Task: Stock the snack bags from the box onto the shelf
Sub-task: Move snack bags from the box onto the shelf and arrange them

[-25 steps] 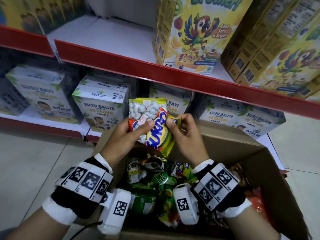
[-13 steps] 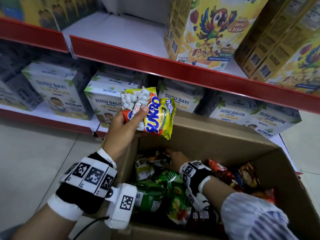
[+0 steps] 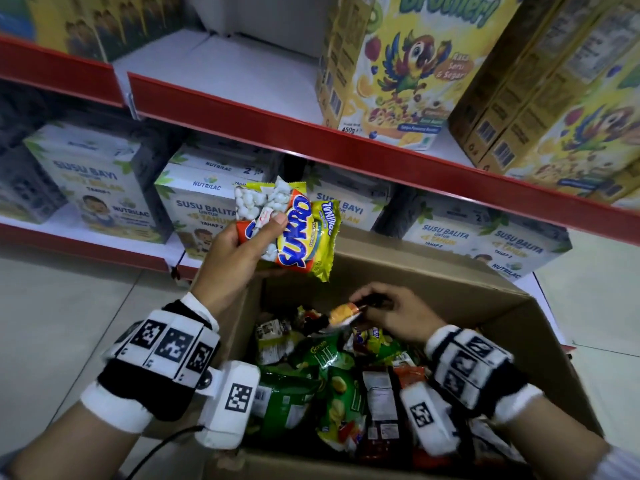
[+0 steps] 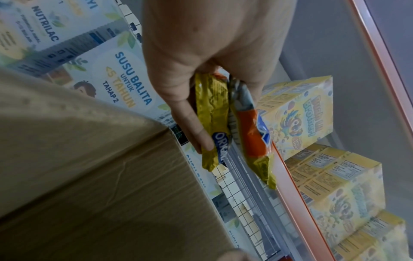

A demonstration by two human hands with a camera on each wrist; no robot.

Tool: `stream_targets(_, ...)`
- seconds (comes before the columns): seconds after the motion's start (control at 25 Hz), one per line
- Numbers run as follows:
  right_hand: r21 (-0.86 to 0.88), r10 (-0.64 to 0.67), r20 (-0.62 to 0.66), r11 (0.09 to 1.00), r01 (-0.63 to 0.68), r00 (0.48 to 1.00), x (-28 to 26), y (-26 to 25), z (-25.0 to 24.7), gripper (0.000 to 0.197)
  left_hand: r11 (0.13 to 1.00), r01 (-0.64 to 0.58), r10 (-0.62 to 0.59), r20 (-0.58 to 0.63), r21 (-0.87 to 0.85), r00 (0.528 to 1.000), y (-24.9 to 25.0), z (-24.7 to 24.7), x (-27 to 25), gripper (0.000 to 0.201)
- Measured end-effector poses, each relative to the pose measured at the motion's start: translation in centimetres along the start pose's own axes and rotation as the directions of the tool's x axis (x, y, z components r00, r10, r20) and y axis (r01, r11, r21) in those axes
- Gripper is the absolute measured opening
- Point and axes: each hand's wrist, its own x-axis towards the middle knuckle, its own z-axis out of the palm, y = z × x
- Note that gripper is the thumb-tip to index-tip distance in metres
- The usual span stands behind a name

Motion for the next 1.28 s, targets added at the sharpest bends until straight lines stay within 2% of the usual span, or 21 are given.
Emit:
stream_targets(0.08, 0.189, -0.016, -0.072, 0.982, 0.029, 0.997, -3.5, -1.9, -2.4, 0.003, 1.000, 0.002, -0.002, 0.013, 0.009, 1.000, 0.0, 0.6, 0.1, 0.041)
stream_targets(0.16, 0.330, -0.033, -0.215, 0.938, 0.104, 0.976, -6.4, -3.5, -4.2, 0.022, 1.000, 0.006, -0.006, 0.018, 0.021, 1.000, -0.1, 1.6, 0.1, 0.040)
stream_targets(0.24, 0.354, -0.086, -0.362, 0.909, 0.222, 0.928, -8.2, -4.4, -4.9, 0.016, 0.998, -0.012, 0.009, 0.043, 0.065, 0.999, -0.1, 2.9, -0.2, 0.039)
stream_targets(0.36, 0.397, -0.181, -0.452, 0.836, 0.378, 0.874, -8.9, -4.1, -4.5, 0.037, 0.989, -0.056, 0.044, 0.090, 0.135, 0.995, 0.3, 4.7, -1.0, 0.040)
stream_targets(0.48, 0.417, -0.208, -0.561, 0.765, 0.490, 0.801, -8.0, -2.6, -3.5, 0.051, 0.989, -0.071, 0.056, 0.114, 0.133, 0.992, 0.5, 6.0, -1.1, 0.041)
stream_targets(0.64, 0.544, -0.218, -0.553, 0.637, 0.546, 0.805, -5.2, -0.8, -1.7, 0.054, 0.994, -0.078, 0.075, 0.034, 0.077, 0.997, -0.6, 6.5, -1.1, 0.044)
stream_targets(0.8, 0.608, -0.152, -0.505, 0.636, 0.475, 0.850, -4.2, 0.1, -1.2, 0.051, 0.997, -0.064, 0.064, -0.006, 0.051, 0.998, -2.1, 7.5, -0.8, 0.048)
stream_targets(0.92, 0.673, -0.053, -0.486, 0.614, 0.413, 0.872, -4.9, -1.8, -1.3, 0.048, 0.999, -0.010, 0.010, 0.000, 0.032, 1.000, -0.8, 8.6, -1.3, 0.052)
stream_targets(1.12, 0.680, -0.024, -0.540, 0.577, 0.453, 0.841, -5.9, -9.8, -2.1, 0.037, 0.999, -0.043, 0.046, -0.137, 0.023, 0.989, 6.5, 11.0, -1.7, 0.058)
stream_targets(1.28, 0.670, 0.002, -0.556, 0.592, 0.447, 0.831, -9.3, -18.3, -7.0, 0.031, 0.996, -0.084, 0.082, -0.121, -0.008, 0.989, 15.2, 14.1, -2.6, 0.047)
